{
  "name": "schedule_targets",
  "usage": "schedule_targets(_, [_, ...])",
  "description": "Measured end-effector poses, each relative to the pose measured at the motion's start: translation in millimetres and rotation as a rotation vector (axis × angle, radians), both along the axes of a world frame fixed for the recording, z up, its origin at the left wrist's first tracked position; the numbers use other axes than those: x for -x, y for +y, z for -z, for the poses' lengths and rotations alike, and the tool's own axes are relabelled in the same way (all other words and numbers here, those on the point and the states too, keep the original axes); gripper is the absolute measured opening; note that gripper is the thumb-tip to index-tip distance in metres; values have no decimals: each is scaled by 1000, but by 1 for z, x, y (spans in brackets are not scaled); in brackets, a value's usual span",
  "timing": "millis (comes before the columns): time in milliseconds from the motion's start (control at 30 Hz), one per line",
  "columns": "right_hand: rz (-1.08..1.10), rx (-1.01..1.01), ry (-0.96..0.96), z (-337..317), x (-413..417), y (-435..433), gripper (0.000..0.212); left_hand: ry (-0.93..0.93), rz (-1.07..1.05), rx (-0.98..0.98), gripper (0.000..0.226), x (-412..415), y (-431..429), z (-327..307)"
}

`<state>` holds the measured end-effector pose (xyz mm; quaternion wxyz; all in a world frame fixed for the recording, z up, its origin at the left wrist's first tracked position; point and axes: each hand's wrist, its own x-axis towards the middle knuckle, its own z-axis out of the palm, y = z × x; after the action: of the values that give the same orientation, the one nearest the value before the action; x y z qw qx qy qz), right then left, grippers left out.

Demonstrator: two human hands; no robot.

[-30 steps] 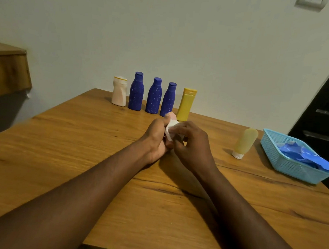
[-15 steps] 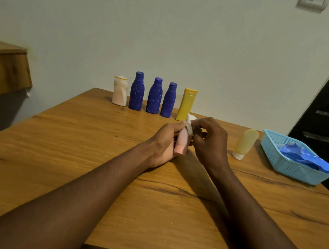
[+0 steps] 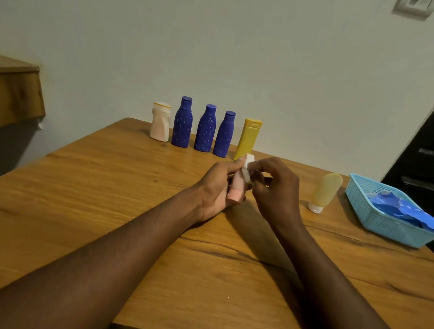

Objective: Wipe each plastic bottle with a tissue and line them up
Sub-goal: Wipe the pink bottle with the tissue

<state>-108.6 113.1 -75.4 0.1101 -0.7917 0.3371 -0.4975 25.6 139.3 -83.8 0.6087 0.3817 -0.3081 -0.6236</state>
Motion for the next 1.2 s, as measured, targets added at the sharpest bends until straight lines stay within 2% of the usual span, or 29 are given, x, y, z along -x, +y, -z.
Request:
schedule_targets(133, [60, 21, -78, -2, 7, -6, 22, -150, 19, 18, 41, 3, 0, 0])
schedule_targets(267, [11, 108, -43, -5, 5, -2, 14, -284, 28, 50, 39, 1, -1, 2])
schedule_targets(333, [-17, 140, -4, -6, 4, 0, 20, -328, 28, 61, 36, -1, -1, 3])
schedule_targets(500, [34, 77, -36, -7, 8, -4, 17, -405, 69, 86, 41, 1, -3, 4])
schedule_targets(800, [70, -202, -165, -3, 10, -14, 23, -339, 100, 70, 26, 4, -4, 7])
schedule_targets(933, [38, -231, -141, 3, 3, -11, 30, -256, 12, 61, 38, 1, -10, 11])
schedule_targets(1033, [0, -238, -45, 7, -1, -5, 28, -152, -92, 20, 41, -4, -15, 11])
schedule_targets(1200, [-25, -151, 31, 6, -6, 3, 29, -24, -171, 7, 44, -12, -15, 6])
